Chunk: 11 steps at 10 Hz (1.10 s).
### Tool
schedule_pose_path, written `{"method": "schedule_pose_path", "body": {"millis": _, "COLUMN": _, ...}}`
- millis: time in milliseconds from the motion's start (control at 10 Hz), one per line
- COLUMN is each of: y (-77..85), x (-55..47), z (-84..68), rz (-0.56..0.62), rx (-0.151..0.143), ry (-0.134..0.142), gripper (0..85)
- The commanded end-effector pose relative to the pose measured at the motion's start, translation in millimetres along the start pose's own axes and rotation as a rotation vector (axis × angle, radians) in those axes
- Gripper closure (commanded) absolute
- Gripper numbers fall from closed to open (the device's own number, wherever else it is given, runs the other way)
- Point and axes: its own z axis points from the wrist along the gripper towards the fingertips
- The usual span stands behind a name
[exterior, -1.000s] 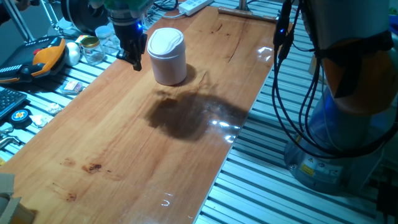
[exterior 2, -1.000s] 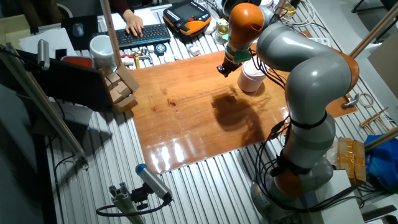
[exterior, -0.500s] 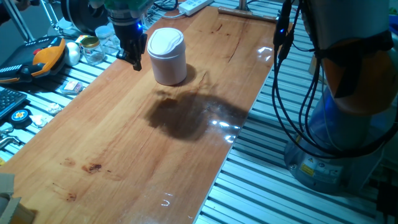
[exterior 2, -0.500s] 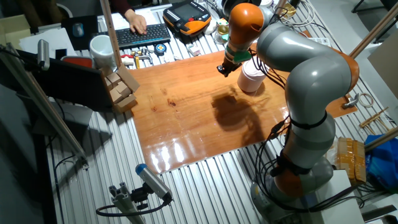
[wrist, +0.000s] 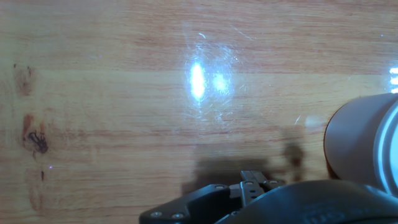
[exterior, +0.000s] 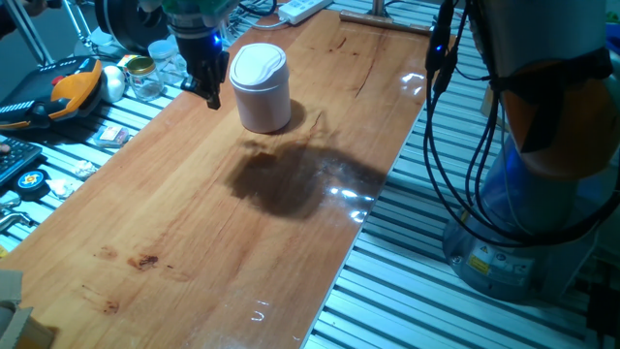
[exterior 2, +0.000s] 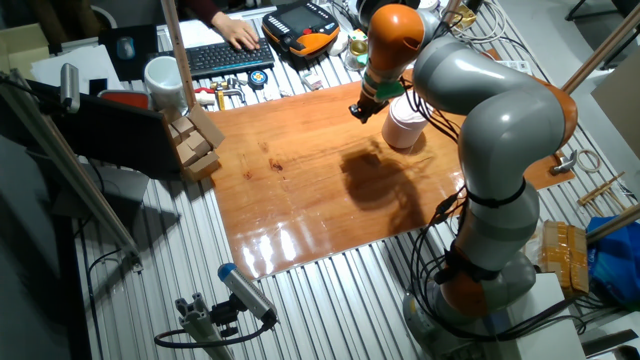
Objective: Put the garbage in the trash can
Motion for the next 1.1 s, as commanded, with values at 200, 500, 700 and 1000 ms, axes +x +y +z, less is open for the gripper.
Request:
{"method": "schedule_pose_path", "body": {"millis": 200, "y": 0.1, "x": 0.1, "z": -1.7, "rz": -0.001, "rx": 0.0, "ry": 0.0, "gripper": 85.0}}
{"method": "schedule_pose_path", "body": {"millis": 500, "y": -0.9, "x": -1.7, "z": -3.3, "rz": -0.002, "rx": 0.003, "ry": 0.005, "gripper": 85.0}}
{"method": "schedule_pose_path", "body": {"millis": 700, "y": -0.2, "x": -3.8, "z": -6.1, "rz": 0.001, "rx": 0.007, "ry": 0.011, "gripper": 85.0}}
{"method": "schedule_pose_path", "body": {"millis": 1000, "y": 4.4, "x": -6.1, "z": -10.1, "rz": 0.007, "rx": 0.013, "ry": 0.017, "gripper": 85.0}}
